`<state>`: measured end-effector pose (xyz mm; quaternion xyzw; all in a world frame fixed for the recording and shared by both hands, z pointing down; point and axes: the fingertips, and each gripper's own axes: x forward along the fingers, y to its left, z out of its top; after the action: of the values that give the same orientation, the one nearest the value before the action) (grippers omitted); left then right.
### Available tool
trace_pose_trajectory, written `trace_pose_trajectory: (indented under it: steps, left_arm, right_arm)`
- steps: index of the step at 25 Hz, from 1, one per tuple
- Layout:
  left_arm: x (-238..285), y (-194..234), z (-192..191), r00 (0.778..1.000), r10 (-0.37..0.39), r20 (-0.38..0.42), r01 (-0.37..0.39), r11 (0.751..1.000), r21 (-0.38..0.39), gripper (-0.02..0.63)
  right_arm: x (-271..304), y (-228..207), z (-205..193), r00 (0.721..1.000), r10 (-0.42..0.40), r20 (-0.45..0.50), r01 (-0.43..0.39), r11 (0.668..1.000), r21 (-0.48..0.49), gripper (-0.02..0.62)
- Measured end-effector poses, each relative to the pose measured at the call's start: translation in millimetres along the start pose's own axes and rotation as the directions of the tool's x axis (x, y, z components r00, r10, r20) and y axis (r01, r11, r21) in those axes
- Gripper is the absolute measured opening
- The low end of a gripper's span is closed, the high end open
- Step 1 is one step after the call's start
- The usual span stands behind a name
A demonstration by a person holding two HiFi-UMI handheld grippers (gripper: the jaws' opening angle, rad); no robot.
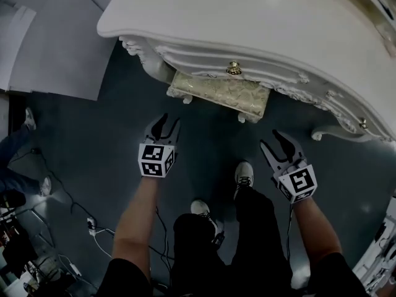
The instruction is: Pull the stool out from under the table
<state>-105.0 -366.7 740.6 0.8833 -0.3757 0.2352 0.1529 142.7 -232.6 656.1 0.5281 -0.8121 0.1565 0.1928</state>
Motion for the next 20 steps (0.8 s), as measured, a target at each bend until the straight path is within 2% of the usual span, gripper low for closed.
trace_pose_trajectory:
  steps: [5, 10, 14, 20]
  left_arm:
    - [61, 29, -44, 0.999, 0.027, 0.034, -0.029, 0.997, 0.066, 0.22]
    - [113, 53, -67, 0.995, 0.042, 0.096, -0.053, 0.992, 0.114, 0.255]
    - [141, 59, -77, 0.992, 0.031, 0.124, -0.048, 0.99, 0.131, 0.273]
    - [171, 69, -72, 0.991, 0.027, 0.13, -0.047, 0.987, 0.156, 0.273]
  right_arm:
    - [36, -36, -84, 0.998, -0.055, -0.038, 0.054, 0.999, -0.006, 0.225]
    - [74, -60, -141, 0.997, -0.07, -0.029, 0.071, 0.997, 0.032, 0.256]
    - [98, -65, -167, 0.997, -0.069, -0.03, 0.069, 0.998, 0.011, 0.276]
    - [125, -72, -178, 0.997, -0.083, -0.001, 0.083, 0.996, 0.028, 0.285]
